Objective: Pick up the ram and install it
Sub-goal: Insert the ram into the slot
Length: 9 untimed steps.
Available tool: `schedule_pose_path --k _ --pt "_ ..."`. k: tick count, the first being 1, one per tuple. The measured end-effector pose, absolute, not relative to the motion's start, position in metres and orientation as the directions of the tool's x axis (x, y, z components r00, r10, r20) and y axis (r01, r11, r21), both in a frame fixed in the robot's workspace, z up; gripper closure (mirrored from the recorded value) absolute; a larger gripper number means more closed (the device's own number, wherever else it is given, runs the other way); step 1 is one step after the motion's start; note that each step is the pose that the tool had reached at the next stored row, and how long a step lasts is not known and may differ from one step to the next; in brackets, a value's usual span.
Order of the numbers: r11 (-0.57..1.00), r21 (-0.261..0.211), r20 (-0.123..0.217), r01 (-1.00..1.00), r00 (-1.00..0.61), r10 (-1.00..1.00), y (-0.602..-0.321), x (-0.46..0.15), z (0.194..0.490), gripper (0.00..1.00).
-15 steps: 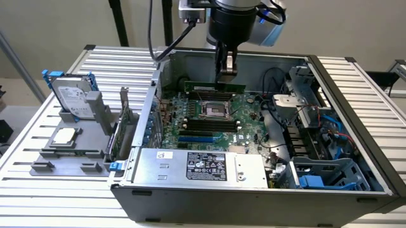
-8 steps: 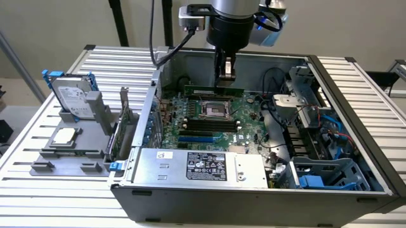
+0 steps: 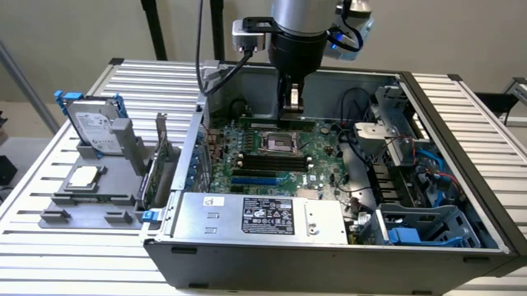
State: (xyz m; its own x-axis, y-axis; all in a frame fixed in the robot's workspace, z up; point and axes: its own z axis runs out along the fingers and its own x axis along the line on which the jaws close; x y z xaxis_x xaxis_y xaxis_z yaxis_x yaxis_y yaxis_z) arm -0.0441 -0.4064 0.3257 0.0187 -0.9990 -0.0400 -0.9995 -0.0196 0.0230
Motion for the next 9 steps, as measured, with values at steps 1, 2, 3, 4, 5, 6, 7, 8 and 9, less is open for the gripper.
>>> schedule_pose_path --k 1,2,3,4,5,6,7,8,9 --pt "-0.020 0.023 -0.040 -1.000 0.019 -0.999 -0.406 -0.044 0.324 0.86" --pt "-0.020 0.023 -0.040 -1.000 0.019 -0.999 -0.406 -0.044 0.322 0.86" --pt "-0.020 0.023 -0.040 -1.000 0.019 -0.999 -0.406 -0.044 0.320 0.86" --pt "-0.020 0.023 -0.040 -1.000 0.019 -0.999 -0.406 -0.044 0.318 0.86" --pt "-0.020 0.023 -0.040 -1.000 0.019 -0.999 -0.406 -0.044 0.317 0.86" --pt "-0.020 0.023 -0.040 -1.000 0.019 -0.999 -0.406 -0.044 0.315 0.86" --pt "-0.020 0.023 -0.040 -1.000 0.019 -0.999 -0.406 -0.044 0.313 0.86" --pt "-0.020 0.023 -0.040 -1.000 0.019 -0.999 -0.406 -0.044 0.311 0.86" --pt "-0.020 0.023 -0.040 -1.000 0.019 -0.999 -0.406 -0.044 0.309 0.86"
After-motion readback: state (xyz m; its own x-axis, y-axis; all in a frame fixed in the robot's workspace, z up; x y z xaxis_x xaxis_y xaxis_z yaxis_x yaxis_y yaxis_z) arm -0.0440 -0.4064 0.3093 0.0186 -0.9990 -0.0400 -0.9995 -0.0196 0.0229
